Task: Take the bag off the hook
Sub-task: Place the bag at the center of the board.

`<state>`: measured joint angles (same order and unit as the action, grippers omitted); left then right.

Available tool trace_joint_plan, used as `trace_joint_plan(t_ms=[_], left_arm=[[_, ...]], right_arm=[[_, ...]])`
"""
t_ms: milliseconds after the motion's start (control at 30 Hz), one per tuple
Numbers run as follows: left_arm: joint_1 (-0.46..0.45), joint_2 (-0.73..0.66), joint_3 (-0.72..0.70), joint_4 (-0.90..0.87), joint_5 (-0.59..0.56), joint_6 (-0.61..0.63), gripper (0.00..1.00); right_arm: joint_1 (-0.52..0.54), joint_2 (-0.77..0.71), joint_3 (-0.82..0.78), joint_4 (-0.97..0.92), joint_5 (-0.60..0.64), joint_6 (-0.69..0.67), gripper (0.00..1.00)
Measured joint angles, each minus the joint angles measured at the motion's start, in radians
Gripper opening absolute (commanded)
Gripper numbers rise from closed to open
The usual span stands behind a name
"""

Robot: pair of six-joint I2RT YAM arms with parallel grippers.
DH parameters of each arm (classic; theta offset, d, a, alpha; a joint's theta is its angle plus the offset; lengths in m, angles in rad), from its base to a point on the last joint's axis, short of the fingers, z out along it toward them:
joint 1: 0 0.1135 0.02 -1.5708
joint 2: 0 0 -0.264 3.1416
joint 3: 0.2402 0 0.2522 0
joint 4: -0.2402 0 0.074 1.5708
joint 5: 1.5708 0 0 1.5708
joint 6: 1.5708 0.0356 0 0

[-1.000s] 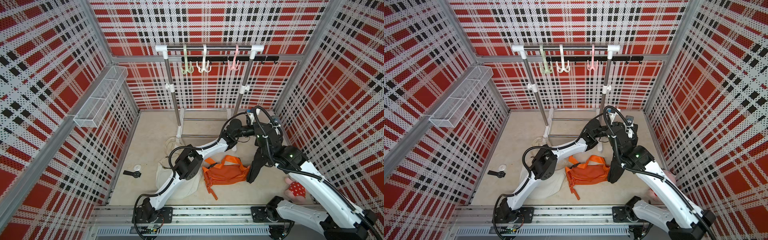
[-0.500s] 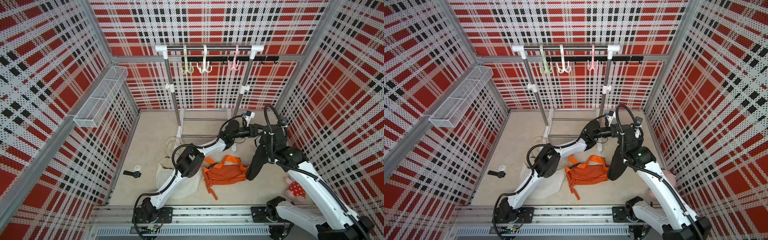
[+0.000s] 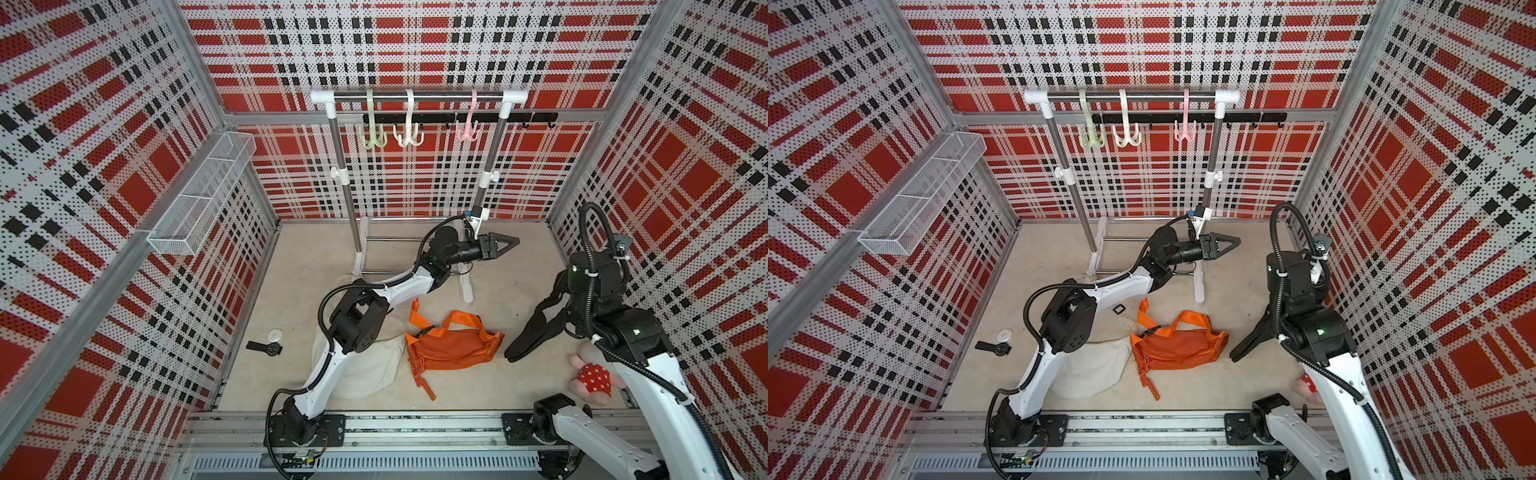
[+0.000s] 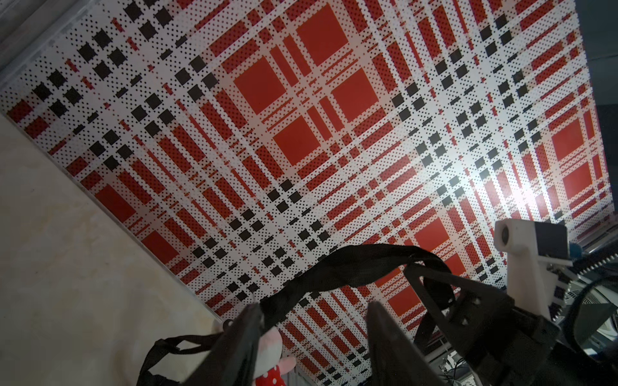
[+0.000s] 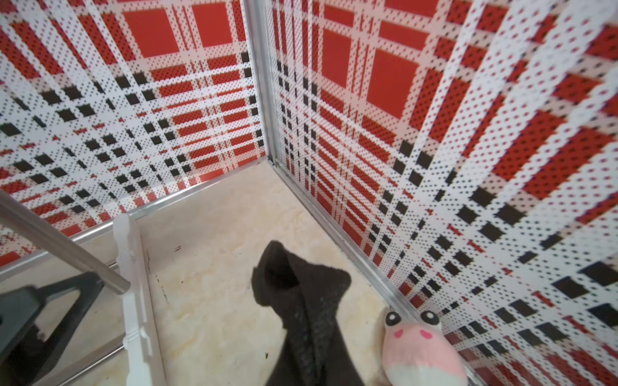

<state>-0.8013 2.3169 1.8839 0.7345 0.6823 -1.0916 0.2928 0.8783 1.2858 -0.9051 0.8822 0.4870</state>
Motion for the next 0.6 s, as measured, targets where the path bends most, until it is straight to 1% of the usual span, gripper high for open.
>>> trace_joint_plan(t_ms=[167,333,500,600], left_arm=[[0.009,-0.091,-0.1,0.027,0.005,0.015,0.55],[0.01,-0.119,-0.137,0.046,0.01,0.02,0.55],[0.01,-0.119,-0.157,0.048,0.014,0.019,0.55],[0.013,-0.119,-0.158,0.052,0.015,0.019,0.55]], right_arm=[[-0.002,-0.005,0.13,-0.084,0.039,-0.015,0.0],[-0.002,-0.013,0.187,-0.163,0.059,-0.008,0.0],[-0.002,-0.002,0.175,-0.204,0.063,0.014,0.0],[-0.002,0.008,0.095,-0.173,0.035,0.032,0.0]])
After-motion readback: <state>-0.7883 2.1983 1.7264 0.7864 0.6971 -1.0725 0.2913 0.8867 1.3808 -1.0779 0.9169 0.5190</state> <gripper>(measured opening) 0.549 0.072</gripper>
